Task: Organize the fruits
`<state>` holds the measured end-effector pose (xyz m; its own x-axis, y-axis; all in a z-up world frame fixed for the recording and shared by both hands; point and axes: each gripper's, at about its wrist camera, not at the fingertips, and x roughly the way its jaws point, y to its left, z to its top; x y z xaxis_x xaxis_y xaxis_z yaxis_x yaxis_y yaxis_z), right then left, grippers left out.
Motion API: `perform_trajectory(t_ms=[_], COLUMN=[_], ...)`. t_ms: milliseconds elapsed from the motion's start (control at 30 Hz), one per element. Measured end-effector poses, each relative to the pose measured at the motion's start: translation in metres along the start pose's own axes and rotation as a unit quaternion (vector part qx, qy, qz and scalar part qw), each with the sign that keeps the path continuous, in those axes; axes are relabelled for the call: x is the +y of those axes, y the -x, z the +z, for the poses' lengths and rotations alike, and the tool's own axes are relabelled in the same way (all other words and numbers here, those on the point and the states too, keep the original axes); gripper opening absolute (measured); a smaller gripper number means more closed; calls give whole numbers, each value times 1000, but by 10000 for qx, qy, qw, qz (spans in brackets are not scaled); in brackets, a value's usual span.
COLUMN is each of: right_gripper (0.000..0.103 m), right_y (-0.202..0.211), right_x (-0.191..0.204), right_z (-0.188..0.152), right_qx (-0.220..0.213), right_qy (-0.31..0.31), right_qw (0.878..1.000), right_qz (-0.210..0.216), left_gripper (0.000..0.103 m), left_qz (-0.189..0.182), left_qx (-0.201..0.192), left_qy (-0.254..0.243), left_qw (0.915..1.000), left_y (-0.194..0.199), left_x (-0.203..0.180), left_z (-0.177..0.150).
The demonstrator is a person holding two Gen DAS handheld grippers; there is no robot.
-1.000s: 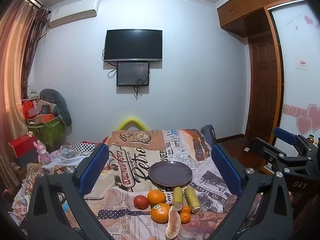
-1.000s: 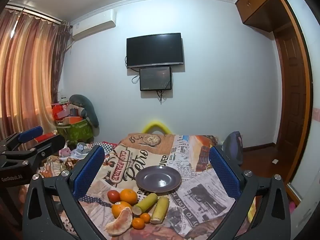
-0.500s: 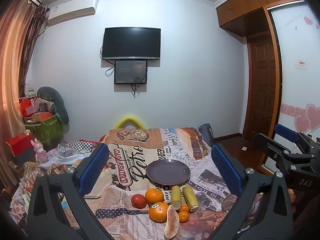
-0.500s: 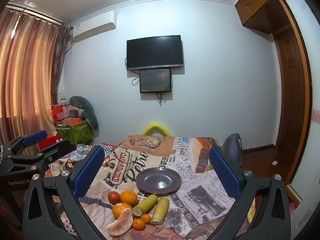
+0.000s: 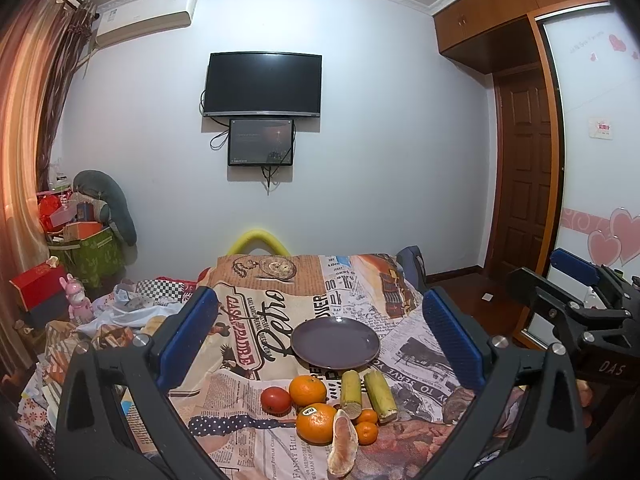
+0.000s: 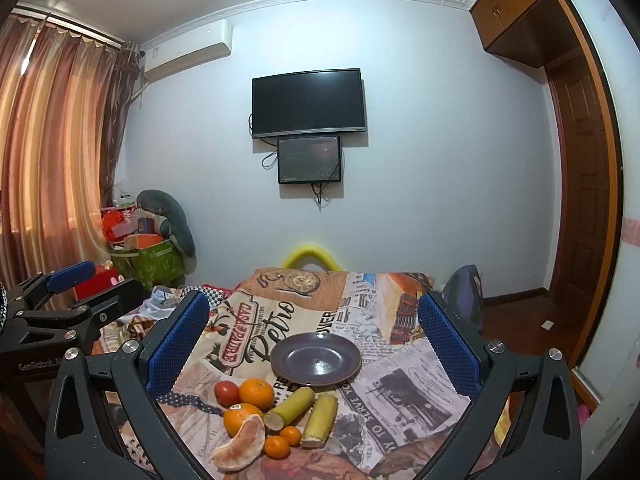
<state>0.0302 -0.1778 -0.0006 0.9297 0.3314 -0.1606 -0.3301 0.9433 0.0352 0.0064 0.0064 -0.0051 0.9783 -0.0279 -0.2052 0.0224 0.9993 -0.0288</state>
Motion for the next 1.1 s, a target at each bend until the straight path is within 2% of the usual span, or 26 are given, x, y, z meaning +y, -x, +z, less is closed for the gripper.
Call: perform_trajectory(t_ms=[1100], right_gripper=[103], right_y=[3], right_x=[2], right_z=[1], right_qx=[-46], right_qy=[9], right_qw=[10000], right_qz=[-40], left_gripper=[103], left_qz=[-25], left_qx=[-24], left_qy=[7], left_qw=[10000], left_y=[-2], left_x=[-1], left_z=[1])
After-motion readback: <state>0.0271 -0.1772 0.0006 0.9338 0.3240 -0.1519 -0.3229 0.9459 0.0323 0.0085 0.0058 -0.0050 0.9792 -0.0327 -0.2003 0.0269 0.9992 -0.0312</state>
